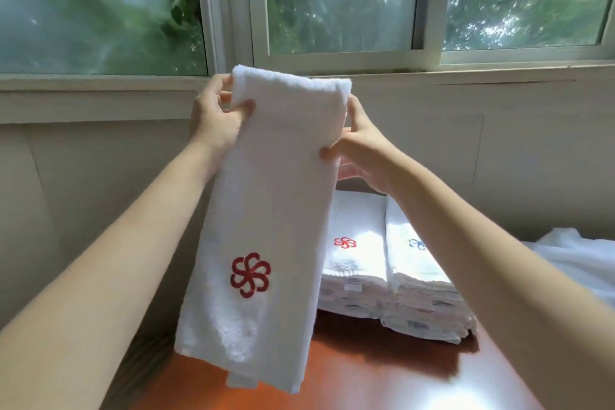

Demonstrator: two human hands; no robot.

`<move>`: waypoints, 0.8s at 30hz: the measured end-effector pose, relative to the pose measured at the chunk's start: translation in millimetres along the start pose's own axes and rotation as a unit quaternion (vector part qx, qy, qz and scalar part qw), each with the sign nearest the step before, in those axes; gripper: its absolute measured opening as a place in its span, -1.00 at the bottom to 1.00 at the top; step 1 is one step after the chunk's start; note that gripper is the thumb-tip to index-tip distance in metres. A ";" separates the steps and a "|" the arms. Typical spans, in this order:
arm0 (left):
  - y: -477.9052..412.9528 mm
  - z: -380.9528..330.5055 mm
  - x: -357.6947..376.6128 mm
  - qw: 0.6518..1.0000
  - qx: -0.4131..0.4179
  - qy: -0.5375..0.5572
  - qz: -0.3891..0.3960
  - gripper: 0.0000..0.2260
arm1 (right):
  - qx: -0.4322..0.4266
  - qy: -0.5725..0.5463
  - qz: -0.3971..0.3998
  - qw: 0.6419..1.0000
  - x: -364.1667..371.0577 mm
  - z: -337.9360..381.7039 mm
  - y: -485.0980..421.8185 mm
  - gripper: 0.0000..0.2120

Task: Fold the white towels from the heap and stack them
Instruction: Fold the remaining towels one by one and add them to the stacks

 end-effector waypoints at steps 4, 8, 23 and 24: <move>-56.2 61.4 35.9 1.000 -0.008 -0.026 0.004 -0.79 | 0.006 -0.008 -0.073 0.997 -4.8 -60.6 -59.1 -0.44; -99.7 150.3 87.5 0.991 -0.099 -0.082 0.034 -0.52 | 0.036 0.010 -0.164 0.986 -11.1 -162.9 -123.5 -0.43; -81.4 339.4 128.9 0.922 -0.241 -0.234 0.195 -0.56 | 0.095 0.145 -0.165 0.971 -21.5 -353.2 -172.5 -0.46; -83.5 334.1 132.9 0.932 -0.213 -0.226 0.187 -0.56 | 0.065 0.167 -0.174 0.968 -24.1 -351.9 -173.0 -0.46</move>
Point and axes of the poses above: each hand's wrist, its own y-axis away from the middle knuckle, its own x-axis out of the palm, z = x × y, the point moved 3 cm from there along -y, towards the middle knuckle, and after that the axes turned 6 degrees about -x, right-handed, at the moved point
